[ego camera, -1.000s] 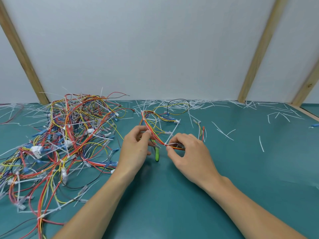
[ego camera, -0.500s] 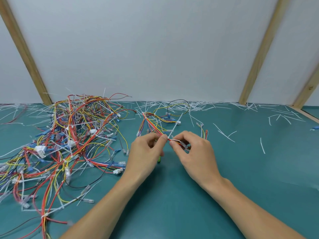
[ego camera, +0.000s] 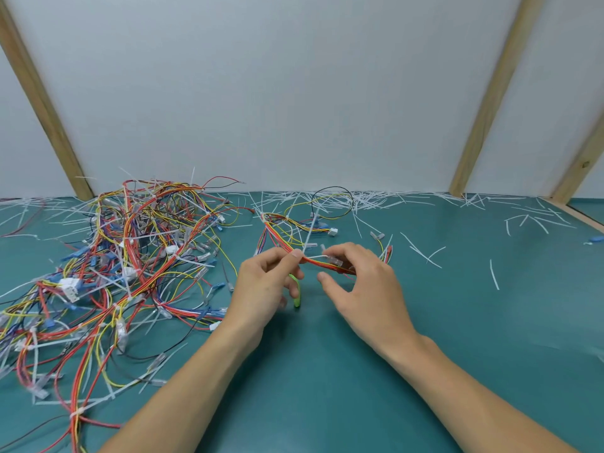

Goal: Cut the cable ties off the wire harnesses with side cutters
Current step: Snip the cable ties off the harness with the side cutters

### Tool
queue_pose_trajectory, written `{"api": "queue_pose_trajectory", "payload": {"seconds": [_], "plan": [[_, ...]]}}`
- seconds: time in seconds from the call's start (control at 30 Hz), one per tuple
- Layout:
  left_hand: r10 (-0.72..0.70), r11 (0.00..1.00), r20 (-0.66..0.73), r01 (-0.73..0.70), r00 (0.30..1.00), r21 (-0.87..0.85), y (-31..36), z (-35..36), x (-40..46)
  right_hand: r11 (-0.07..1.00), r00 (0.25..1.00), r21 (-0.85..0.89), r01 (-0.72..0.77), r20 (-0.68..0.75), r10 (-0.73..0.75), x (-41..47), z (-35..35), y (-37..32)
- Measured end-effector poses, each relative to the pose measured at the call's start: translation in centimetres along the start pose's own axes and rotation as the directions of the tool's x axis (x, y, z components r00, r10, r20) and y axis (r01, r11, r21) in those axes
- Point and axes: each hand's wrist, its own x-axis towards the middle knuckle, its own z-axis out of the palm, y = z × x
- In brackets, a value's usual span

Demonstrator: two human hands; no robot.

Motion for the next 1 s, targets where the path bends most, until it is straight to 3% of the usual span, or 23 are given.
{"api": "queue_pose_trajectory", "payload": {"seconds": [0.17,0.27,0.4,0.57,0.73,0.87,1.0], "plan": [[-0.007,0.989,0.036,0.012,0.999,-0.148,0.4,-0.3,-0.1,0.995,0.989,-0.073,0.066,-0.125,-0.075,0.2,-0.5,-0.3],[-0.019,0.979,0.042,0.027,0.999,-0.201,0.6,-0.5,0.0,0.999,0.993,-0.002,0.039,-0.112,-0.039,0.3,-0.7,-0.4],[0.055,0.997,0.119,-0.048,0.991,-0.064,0.7,-0.2,-0.3,0.985,0.997,0.157,-0.077,0.012,0.076,0.0,-0.3,-0.3],[0.108,0.987,0.240,-0.134,0.965,0.093,0.3,0.6,-0.9,0.908,0.994,0.406,-0.103,0.000,0.113,0.1,-0.4,-1.2],[0.105,0.988,0.227,-0.127,0.968,0.086,0.5,0.8,-1.2,0.864,0.987,0.479,-0.158,0.080,0.136,0.1,-0.8,-1.1],[0.089,0.995,0.187,-0.093,0.978,0.016,0.9,0.6,-1.3,0.896,0.979,0.416,-0.154,0.186,0.082,-0.3,-0.4,-1.1],[0.056,0.998,0.178,-0.059,0.982,0.009,1.1,0.5,-1.3,0.928,0.988,0.353,-0.118,0.138,0.073,-0.5,-0.2,-1.1]]}}
